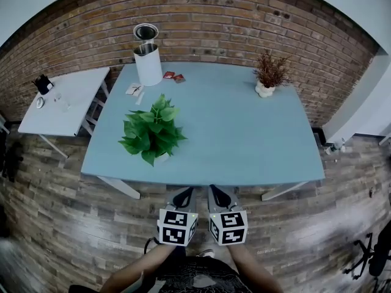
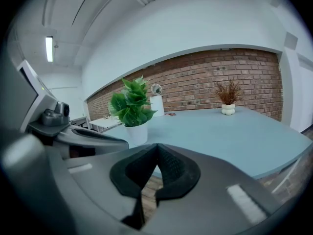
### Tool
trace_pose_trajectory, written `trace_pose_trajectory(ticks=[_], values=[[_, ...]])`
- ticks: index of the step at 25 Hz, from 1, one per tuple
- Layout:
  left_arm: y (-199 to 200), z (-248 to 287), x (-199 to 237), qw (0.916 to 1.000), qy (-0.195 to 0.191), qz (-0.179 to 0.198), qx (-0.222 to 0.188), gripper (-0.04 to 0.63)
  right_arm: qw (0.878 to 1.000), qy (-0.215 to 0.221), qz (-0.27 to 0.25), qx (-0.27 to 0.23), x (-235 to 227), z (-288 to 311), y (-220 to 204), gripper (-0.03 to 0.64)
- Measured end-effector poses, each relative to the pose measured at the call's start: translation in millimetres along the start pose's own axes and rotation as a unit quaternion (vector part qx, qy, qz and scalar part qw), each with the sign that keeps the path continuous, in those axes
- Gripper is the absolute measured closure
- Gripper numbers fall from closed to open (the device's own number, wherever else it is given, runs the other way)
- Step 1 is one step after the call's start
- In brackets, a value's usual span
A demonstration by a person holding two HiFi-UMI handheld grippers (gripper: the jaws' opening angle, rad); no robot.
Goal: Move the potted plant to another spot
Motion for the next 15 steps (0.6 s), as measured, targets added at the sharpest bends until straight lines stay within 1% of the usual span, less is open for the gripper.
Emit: trace_pose_trajectory(ticks=[7, 15], values=[[-11, -3, -24, 0.9999, -0.008, 0.007, 0.008, 0.595, 1.0, -0.002, 0.015, 0.002, -7, -20, -12, 0.612], [-20, -5, -40, 0.9998, -0.012, 0.013, 0.013, 0.595, 1.0, -0.003, 0.02, 0.004, -12, -35, -23, 0.612]])
Point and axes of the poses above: the fingertips, and each gripper's own axes: z forward along the fingers, x to its left, y out of its top, the point moved 1 cm from there along -z, backward along the fingers, and after that the axes turned 4 degrees about -z, right-handed, at the moved point
